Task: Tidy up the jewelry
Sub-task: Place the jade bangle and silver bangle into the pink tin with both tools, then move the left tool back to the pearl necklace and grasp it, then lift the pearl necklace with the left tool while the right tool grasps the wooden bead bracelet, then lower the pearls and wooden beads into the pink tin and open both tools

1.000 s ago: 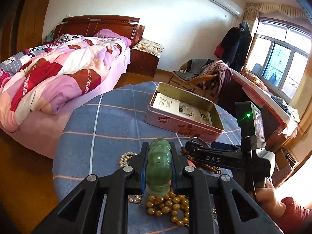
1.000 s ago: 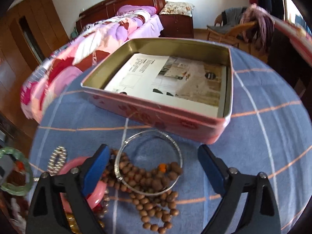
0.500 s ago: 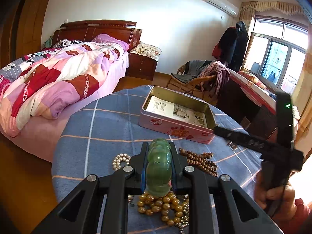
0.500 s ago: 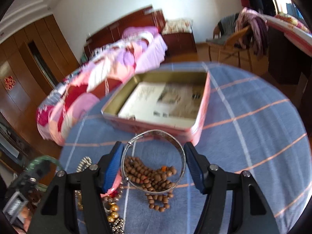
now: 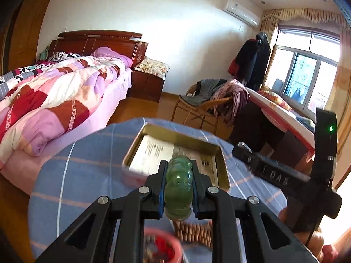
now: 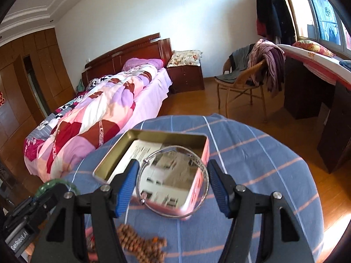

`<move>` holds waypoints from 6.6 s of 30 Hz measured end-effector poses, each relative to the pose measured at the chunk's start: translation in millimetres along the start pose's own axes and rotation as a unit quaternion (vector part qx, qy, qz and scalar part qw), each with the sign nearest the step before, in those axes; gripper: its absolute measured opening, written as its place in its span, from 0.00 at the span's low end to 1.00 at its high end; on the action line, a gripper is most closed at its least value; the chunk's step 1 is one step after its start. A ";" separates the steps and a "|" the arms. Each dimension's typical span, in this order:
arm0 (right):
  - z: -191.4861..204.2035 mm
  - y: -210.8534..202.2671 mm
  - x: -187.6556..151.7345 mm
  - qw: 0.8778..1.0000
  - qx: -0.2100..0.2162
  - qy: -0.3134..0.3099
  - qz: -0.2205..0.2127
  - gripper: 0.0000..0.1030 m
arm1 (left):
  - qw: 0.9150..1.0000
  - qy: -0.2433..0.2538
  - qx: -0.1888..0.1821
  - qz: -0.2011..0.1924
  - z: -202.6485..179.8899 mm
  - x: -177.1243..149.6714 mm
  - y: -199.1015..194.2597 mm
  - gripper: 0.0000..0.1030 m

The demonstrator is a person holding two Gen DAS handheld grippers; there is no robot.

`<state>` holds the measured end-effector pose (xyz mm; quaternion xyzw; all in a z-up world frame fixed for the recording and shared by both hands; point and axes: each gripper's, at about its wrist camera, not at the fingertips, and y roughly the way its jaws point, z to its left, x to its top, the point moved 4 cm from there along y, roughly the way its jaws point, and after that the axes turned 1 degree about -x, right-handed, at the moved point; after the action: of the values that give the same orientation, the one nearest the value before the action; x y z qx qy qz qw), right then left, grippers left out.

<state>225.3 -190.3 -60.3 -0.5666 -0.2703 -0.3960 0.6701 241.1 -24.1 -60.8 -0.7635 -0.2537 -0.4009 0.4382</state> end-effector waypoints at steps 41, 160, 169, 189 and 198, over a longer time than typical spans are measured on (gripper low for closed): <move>-5.3 69.1 13.9 1.000 -0.004 -0.010 0.025 0.89 | 0.991 -0.042 0.119 0.045 32.6 30.7 93.2 0.68; 31.1 -14.6 -93.8 0.984 0.037 -0.108 0.137 0.24 | 0.983 -0.004 0.146 0.115 62.6 -100.6 -34.2 0.12; 23.2 -42.4 -62.8 0.993 0.045 -0.068 0.082 0.24 | 0.991 0.003 0.117 0.066 40.1 -73.4 -52.0 0.12; -7.7 -13.0 -8.1 1.000 -0.013 -0.016 0.008 0.25 | 0.999 0.010 0.043 -0.006 6.7 5.2 -13.3 0.12; -11.3 29.5 8.7 0.999 -0.033 -0.004 0.008 0.25 | 0.999 0.011 0.031 -0.004 1.1 26.7 37.7 0.12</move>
<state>253.7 -201.9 -71.7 -0.5923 -0.2547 -0.3971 0.6532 284.1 -40.6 -56.3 -0.7440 -0.2643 -0.4032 0.4627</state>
